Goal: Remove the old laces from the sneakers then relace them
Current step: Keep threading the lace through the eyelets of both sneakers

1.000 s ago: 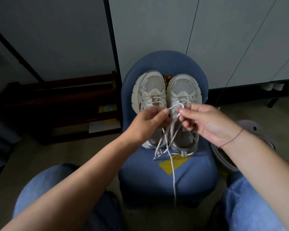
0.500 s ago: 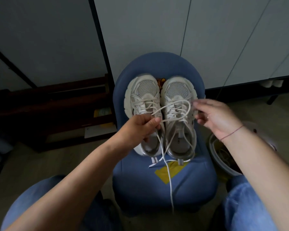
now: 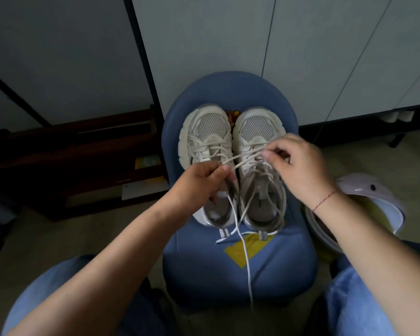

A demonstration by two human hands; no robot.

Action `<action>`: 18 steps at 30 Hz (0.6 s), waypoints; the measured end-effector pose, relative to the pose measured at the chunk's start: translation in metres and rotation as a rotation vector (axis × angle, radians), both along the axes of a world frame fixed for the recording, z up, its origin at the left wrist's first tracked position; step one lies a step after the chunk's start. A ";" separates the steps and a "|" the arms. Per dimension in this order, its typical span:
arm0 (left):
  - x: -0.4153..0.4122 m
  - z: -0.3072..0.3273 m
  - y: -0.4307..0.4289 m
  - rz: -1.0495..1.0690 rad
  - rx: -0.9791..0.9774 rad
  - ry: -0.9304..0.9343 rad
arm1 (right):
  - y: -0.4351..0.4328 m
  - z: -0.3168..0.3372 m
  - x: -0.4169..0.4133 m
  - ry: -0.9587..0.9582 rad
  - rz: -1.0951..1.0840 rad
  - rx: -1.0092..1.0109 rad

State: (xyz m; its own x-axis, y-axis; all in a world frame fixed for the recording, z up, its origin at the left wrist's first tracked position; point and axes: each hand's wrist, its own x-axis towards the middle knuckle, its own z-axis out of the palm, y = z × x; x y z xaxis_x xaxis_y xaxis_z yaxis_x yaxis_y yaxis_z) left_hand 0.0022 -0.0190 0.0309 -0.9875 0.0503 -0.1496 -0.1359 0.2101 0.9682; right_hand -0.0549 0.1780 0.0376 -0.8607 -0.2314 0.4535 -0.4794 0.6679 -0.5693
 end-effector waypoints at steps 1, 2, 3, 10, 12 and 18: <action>0.000 0.001 0.000 0.004 -0.002 0.001 | 0.002 -0.001 -0.002 0.005 -0.037 -0.006; 0.001 0.002 -0.001 0.009 -0.005 0.006 | 0.003 -0.002 -0.002 0.008 -0.051 -0.008; 0.001 0.002 0.000 0.020 -0.010 0.019 | 0.002 -0.002 -0.002 0.015 -0.045 -0.008; 0.005 0.001 0.003 0.091 -0.073 0.076 | -0.025 -0.001 0.024 -0.088 0.302 0.025; 0.004 0.001 0.005 0.111 -0.082 0.077 | -0.029 -0.005 0.023 -0.107 0.314 -0.037; 0.003 -0.001 0.005 0.258 -0.054 0.055 | -0.024 -0.008 0.005 -0.130 0.145 -0.096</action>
